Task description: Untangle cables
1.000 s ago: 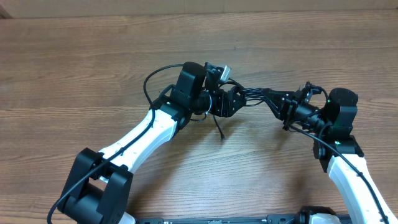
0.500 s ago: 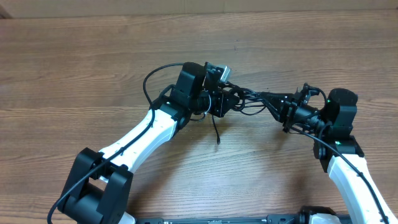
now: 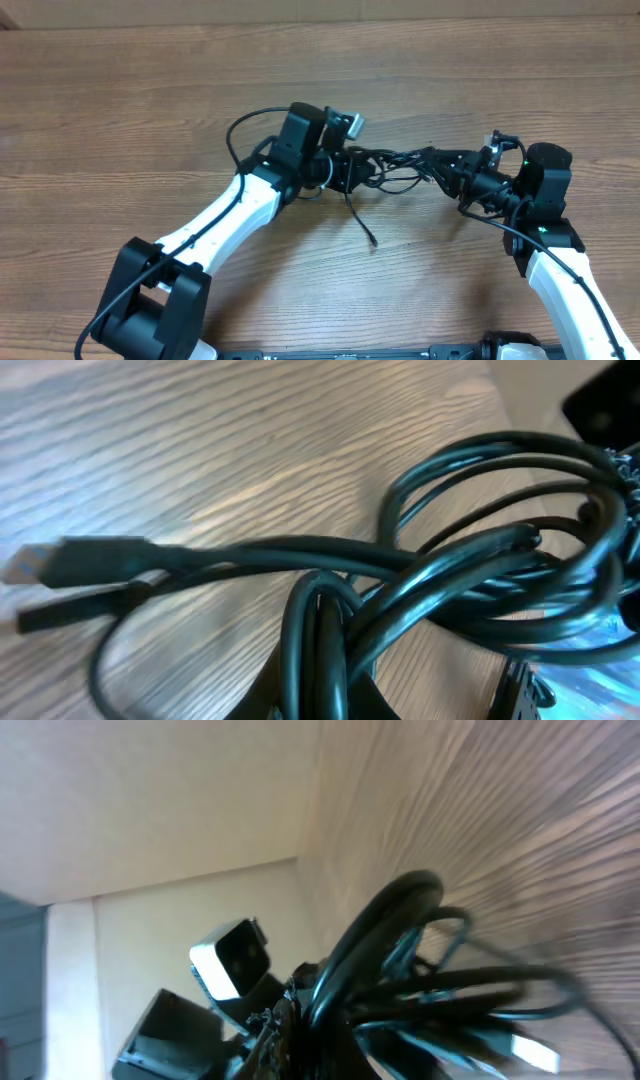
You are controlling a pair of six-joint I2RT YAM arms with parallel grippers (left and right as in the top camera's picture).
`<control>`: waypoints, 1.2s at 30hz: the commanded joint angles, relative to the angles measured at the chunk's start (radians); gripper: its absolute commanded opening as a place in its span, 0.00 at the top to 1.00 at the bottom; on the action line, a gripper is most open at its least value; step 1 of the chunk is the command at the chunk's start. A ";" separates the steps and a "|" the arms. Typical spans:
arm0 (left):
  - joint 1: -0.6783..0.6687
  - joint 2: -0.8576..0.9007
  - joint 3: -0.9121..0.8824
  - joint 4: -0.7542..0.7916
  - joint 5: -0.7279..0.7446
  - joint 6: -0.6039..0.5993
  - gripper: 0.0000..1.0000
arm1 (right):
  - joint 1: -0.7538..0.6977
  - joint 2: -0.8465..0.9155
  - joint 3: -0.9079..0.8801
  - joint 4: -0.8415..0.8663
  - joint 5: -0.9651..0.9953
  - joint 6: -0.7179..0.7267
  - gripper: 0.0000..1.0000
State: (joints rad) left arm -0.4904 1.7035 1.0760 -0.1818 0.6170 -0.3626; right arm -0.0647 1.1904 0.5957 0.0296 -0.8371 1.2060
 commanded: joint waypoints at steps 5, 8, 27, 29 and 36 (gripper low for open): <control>0.084 -0.028 0.020 -0.050 0.073 0.000 0.96 | -0.002 -0.006 0.006 -0.122 0.155 -0.116 0.96; 0.091 -0.028 0.020 -0.050 0.082 -0.032 0.96 | -0.002 -0.006 0.006 -0.192 0.200 -0.128 0.96; 0.092 -0.028 0.020 -0.041 0.096 -0.065 0.96 | -0.002 -0.006 0.006 -0.437 0.386 -0.141 0.96; 0.093 -0.028 0.020 -0.025 0.124 -0.065 0.96 | -0.002 -0.006 0.006 -0.467 0.426 -0.141 0.96; 0.093 -0.028 0.020 0.016 0.171 -0.073 0.96 | -0.002 -0.006 0.006 -0.519 0.498 -0.141 0.95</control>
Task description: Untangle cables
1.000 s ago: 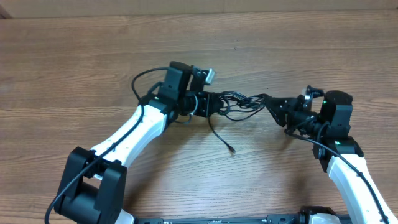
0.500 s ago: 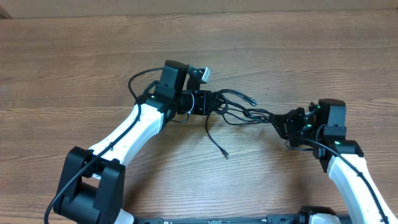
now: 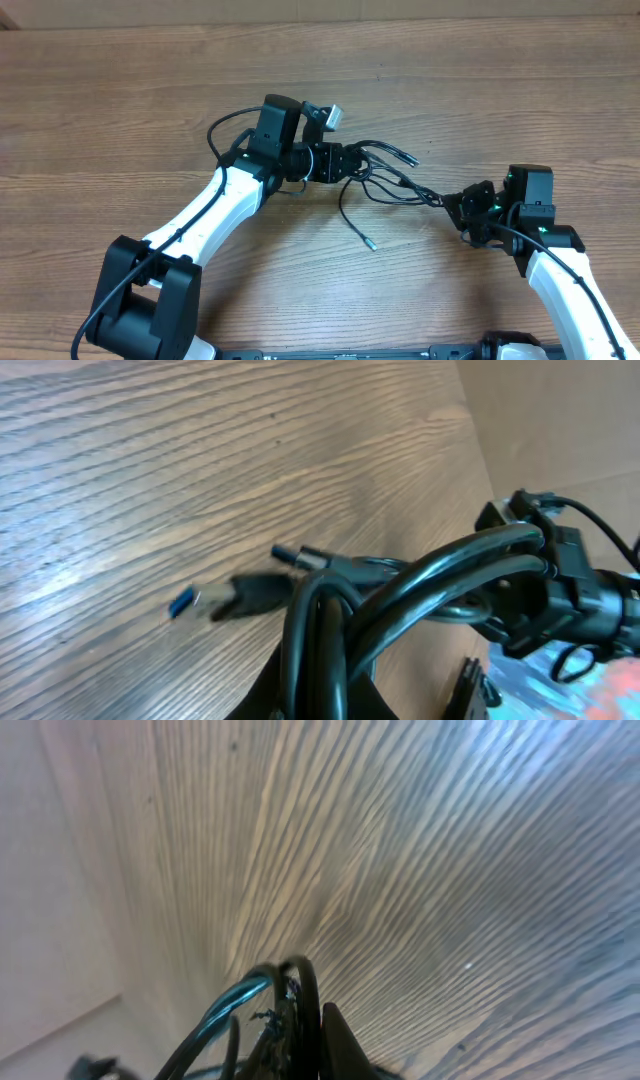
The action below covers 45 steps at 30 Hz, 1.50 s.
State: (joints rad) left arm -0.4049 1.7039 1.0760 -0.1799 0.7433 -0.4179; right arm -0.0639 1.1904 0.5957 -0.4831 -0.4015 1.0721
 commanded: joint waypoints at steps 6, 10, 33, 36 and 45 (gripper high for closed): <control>0.008 -0.029 0.020 0.044 0.097 -0.025 0.96 | -0.003 -0.006 0.006 -0.040 0.066 -0.007 0.95; 0.008 -0.029 0.020 0.050 0.102 -0.043 0.96 | -0.003 -0.006 0.006 -0.053 0.073 -0.008 0.90; 0.027 -0.029 0.020 0.243 0.382 -0.280 0.96 | -0.003 -0.006 0.006 -0.034 -0.056 -0.096 0.46; 0.027 -0.029 0.020 0.277 0.412 -0.301 0.96 | -0.003 -0.006 0.006 0.026 -0.134 -0.179 0.36; 0.027 -0.029 0.020 0.275 0.395 -0.300 0.96 | -0.003 -0.006 0.006 0.087 -0.208 -0.330 0.02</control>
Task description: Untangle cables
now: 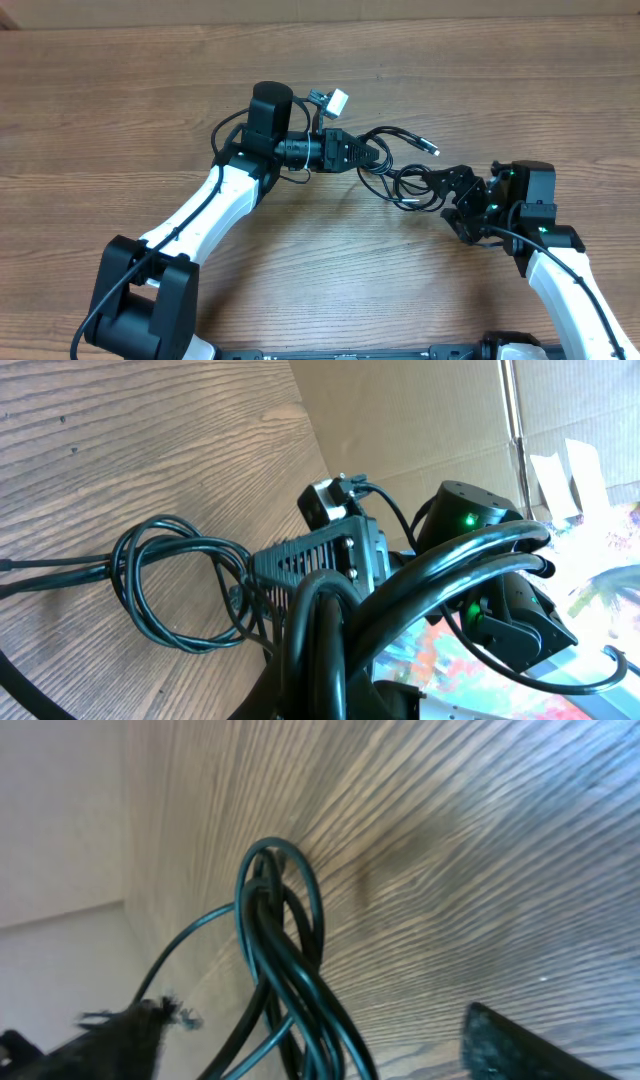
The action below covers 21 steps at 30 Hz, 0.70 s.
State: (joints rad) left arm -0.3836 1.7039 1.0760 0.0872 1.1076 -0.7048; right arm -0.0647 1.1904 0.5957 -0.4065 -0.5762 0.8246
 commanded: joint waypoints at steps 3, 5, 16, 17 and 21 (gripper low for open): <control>0.006 -0.029 0.020 0.007 0.014 -0.013 0.96 | -0.002 -0.006 0.006 0.018 -0.033 -0.147 0.00; 0.010 -0.029 0.020 0.007 0.011 -0.010 0.96 | -0.002 -0.006 0.006 0.021 -0.035 -0.169 0.00; 0.017 -0.029 0.020 -0.001 0.011 -0.010 0.96 | -0.002 -0.006 0.006 0.061 -0.056 -0.201 0.00; 0.017 -0.029 0.020 -0.001 0.011 -0.011 0.96 | -0.002 -0.006 0.006 0.062 -0.054 -0.201 0.00; 0.016 -0.029 0.020 -0.004 0.012 -0.055 0.96 | -0.002 -0.006 0.006 0.061 -0.054 -0.201 0.00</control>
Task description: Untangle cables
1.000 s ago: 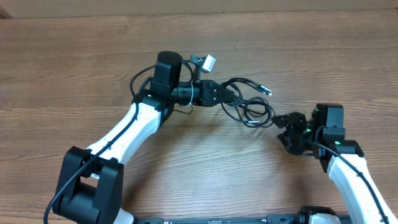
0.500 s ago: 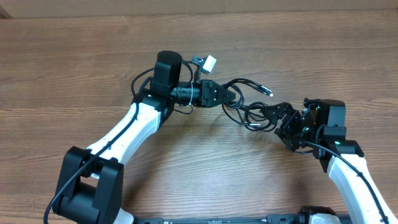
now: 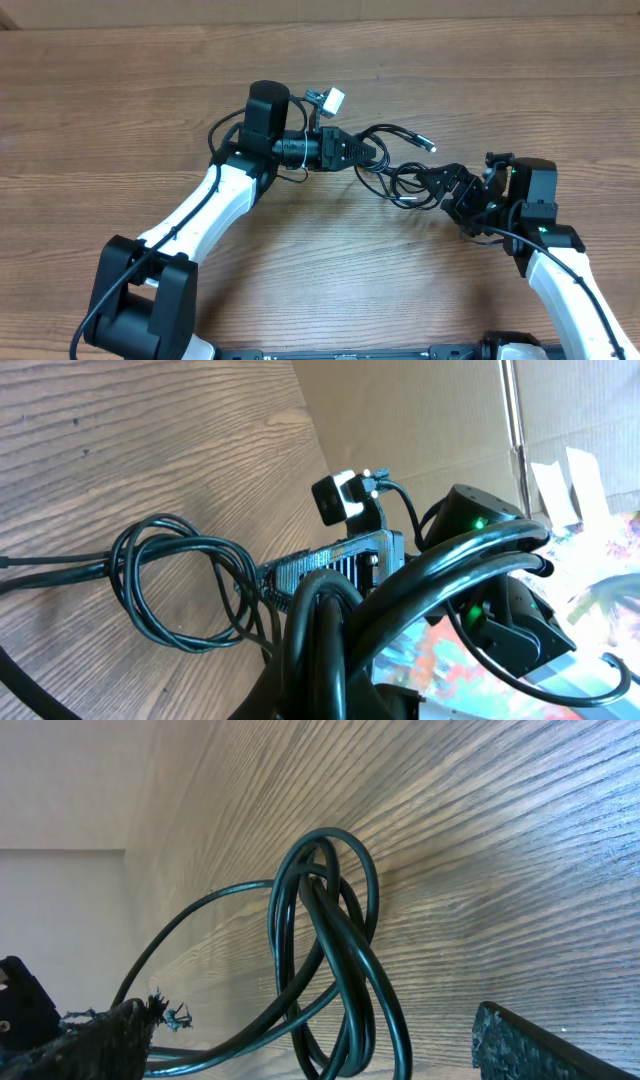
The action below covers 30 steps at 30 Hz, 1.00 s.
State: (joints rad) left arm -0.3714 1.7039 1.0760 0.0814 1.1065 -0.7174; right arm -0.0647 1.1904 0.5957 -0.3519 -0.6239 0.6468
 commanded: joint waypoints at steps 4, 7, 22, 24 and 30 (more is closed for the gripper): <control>0.004 -0.029 0.020 0.001 0.013 -0.103 0.96 | -0.002 -0.006 0.006 0.010 -0.006 -0.023 0.00; 0.004 -0.029 0.020 -0.007 0.013 -0.106 0.96 | -0.002 -0.006 0.006 0.015 -0.021 -0.029 0.00; 0.014 -0.029 0.020 -0.301 -0.222 -0.161 0.96 | -0.002 -0.006 0.006 0.281 -0.481 -0.346 0.00; 0.016 -0.029 0.020 -0.337 -0.261 -0.207 0.96 | -0.002 -0.006 0.006 0.327 -0.531 -0.345 0.00; 0.035 -0.029 0.020 -0.375 -0.279 -0.294 0.96 | -0.002 -0.006 0.006 0.306 -0.529 -0.354 0.00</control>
State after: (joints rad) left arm -0.3511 1.7035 1.0763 -0.2913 0.8631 -0.9463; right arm -0.0654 1.1904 0.5953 -0.0406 -1.1000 0.3168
